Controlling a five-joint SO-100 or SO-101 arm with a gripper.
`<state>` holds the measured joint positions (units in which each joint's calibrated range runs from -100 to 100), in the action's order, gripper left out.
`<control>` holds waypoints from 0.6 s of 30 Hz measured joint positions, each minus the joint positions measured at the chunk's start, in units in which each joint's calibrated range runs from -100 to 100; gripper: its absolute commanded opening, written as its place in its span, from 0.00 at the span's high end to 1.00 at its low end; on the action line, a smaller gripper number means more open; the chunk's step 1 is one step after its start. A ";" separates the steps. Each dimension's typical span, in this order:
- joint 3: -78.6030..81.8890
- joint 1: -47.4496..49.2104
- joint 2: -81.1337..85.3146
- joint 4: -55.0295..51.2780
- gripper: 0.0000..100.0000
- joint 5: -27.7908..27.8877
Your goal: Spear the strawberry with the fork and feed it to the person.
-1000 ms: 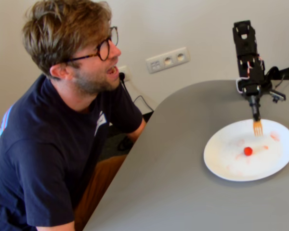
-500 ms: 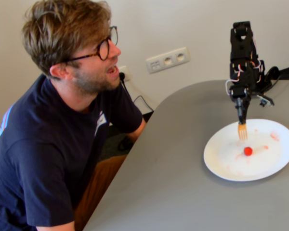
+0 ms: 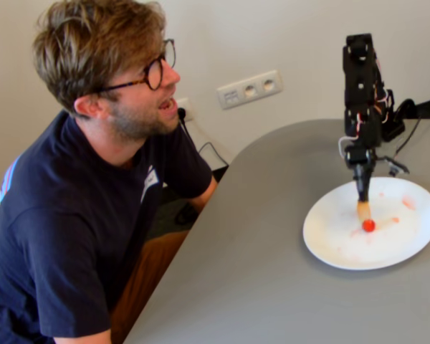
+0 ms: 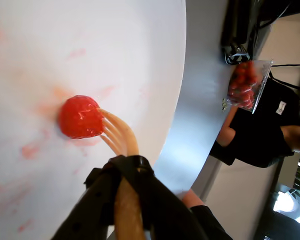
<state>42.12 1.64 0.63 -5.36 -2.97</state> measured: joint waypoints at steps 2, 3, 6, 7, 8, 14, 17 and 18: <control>-3.80 -0.08 -3.62 -2.83 0.99 -0.05; -6.52 -0.08 -4.30 -6.09 0.99 -0.05; -8.42 -0.08 -4.21 -12.18 0.99 -0.05; -8.97 -0.08 -4.13 -14.24 0.99 -0.05; -9.69 -0.08 -4.05 -16.30 0.99 -0.05; -12.50 1.09 -3.79 -30.46 0.99 -0.05; -12.68 1.51 -3.62 -33.98 0.99 -0.05; -12.68 1.51 -3.54 -34.49 0.99 -0.05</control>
<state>29.44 3.14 -2.91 -39.85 -3.02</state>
